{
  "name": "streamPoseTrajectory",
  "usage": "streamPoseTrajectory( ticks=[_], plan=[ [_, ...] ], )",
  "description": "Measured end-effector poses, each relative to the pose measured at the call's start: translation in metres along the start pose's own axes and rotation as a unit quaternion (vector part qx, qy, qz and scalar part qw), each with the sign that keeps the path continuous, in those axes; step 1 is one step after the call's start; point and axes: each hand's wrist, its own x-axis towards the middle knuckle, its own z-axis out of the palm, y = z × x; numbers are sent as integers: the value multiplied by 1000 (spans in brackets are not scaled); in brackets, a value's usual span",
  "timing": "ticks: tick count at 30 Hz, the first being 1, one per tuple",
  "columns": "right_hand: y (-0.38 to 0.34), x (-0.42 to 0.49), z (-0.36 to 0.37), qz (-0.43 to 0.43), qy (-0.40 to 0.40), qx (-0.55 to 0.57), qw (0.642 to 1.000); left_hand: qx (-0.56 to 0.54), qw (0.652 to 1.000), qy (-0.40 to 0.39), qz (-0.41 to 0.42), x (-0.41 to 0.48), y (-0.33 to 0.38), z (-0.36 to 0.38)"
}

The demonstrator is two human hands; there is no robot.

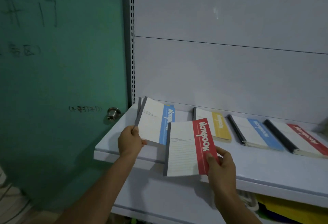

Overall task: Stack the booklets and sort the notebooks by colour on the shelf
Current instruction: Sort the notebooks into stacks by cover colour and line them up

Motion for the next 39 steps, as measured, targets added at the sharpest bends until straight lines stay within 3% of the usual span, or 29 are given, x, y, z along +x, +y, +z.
streamPoseTrajectory(
  ticks=[5, 10, 15, 21, 28, 32, 36, 39],
  plan=[
    [-13, 32, 42, -21, 10, -6, 1000, 67, 998, 4, 15, 58, -2, 17],
    [-4, 55, 97, -29, 12, -15, 999, 134, 987, 34, 80, 101, -10, 19],
    [24, 66, 118, -78, 14, -146, 986, 183, 973, -54, 127, 120, -35, 19],
    [36, 65, 114, -103, 52, -155, 981, 161, 980, -58, 101, 126, -42, 23],
    [35, 65, 114, -98, 55, -135, 985, -39, 996, -2, 80, 124, -45, 17],
    [39, 67, 114, -105, 51, -140, 983, -111, 988, 14, 109, 122, -44, 16],
    [37, 72, 116, -88, 49, -132, 986, -123, 977, 30, 168, 109, -31, 13],
    [25, 65, 110, -57, 35, -96, 993, -125, 976, 74, 163, 92, -20, 4]
  ],
)
